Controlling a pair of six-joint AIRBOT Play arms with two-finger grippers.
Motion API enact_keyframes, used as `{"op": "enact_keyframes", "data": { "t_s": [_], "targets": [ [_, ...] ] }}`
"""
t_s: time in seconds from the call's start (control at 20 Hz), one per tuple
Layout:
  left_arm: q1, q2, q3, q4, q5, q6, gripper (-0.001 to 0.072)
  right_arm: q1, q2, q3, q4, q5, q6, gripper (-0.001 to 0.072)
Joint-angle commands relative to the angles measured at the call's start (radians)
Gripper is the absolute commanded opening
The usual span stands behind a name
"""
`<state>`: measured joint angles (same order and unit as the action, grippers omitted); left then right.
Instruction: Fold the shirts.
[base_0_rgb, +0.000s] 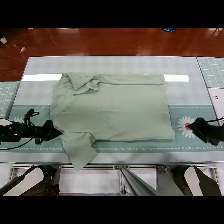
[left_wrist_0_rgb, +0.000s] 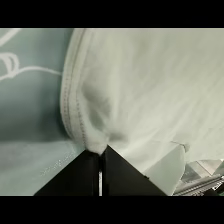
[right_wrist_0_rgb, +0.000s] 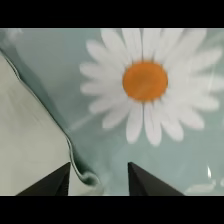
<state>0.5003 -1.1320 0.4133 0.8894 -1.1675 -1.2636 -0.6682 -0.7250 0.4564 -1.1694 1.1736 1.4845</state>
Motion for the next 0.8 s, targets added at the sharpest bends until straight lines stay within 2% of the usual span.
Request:
{"op": "enact_keyframes", "data": {
  "t_s": [0.0,0.3,0.65,0.75],
  "targets": [
    [-0.010,-0.002,0.007,-0.007,0.005,0.008,0.0017,0.041,0.000,-0.070,-0.050,0.089,0.018,0.0410],
    [-0.010,-0.003,0.007,-0.007,0.005,0.022,0.0017,0.104,-0.121,-0.094,0.021,0.060,-0.013,0.0410],
    [-0.010,-0.003,0.007,-0.008,0.009,0.022,0.0017,0.109,-0.339,-0.094,0.319,-0.084,-0.176,0.0410],
    [-0.010,-0.003,0.007,-0.009,0.013,0.021,0.0016,0.174,-0.407,-0.084,0.386,-0.121,-0.225,0.0401]
  ]
}}
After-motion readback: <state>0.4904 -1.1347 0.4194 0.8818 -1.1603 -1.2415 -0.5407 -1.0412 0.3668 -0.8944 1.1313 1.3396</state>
